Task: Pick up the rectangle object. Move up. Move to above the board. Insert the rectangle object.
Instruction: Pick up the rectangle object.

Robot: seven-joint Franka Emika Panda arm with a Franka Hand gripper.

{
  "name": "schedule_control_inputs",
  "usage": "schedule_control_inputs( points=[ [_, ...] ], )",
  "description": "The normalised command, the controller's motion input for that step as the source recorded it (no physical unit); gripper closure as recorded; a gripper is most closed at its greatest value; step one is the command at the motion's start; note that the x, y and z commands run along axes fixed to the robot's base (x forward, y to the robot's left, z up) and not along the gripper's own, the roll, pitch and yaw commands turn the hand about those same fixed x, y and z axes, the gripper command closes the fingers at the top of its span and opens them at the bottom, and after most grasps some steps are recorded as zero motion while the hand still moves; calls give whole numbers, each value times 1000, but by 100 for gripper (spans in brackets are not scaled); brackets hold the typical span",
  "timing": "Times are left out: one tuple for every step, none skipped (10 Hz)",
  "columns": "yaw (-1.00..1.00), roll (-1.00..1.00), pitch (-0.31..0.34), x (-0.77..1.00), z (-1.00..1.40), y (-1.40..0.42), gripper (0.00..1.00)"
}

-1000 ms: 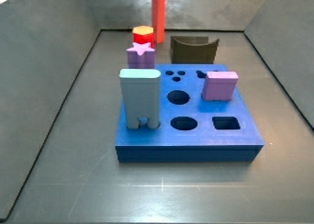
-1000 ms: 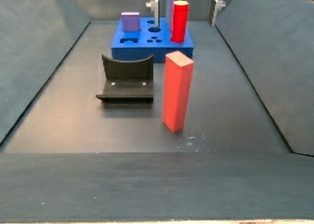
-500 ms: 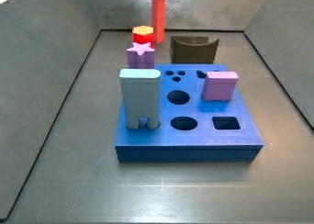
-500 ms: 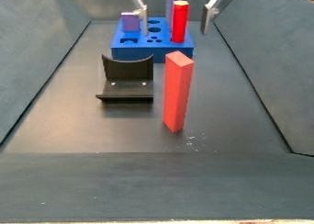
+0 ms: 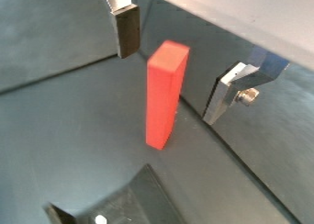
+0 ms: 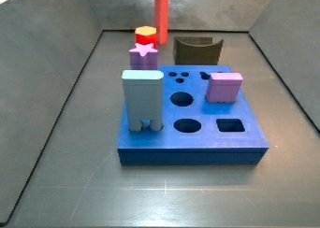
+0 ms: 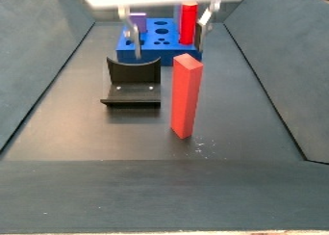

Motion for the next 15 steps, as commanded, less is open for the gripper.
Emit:
schedule_control_inputs(
  points=[
    [677,-34,-217,-289,-311,0,0],
    [509,-37,-210,-317,-137,0,0],
    [483,-46,-184,-343,-177,0,0],
    [357,-23,-124,-397,-194,163,0],
    [303,-10,-83,-343,-251,277,0],
    [231,-27,-46,-211,-277,351,0],
    [137,-119,-81,0,-234,243,0],
    [71,-160,-103,63,-194,69,0],
    [0,-74,-74,0,-106,0,0],
    [0,0,-27,-20,0,0,0],
    [0,19,0,-11,0,0,0],
    [0,0,0,0,0,0,0],
    [0,0,0,0,0,0,100],
    [0,0,0,0,0,0,100],
    [0,0,0,0,0,0,100]
  ],
)
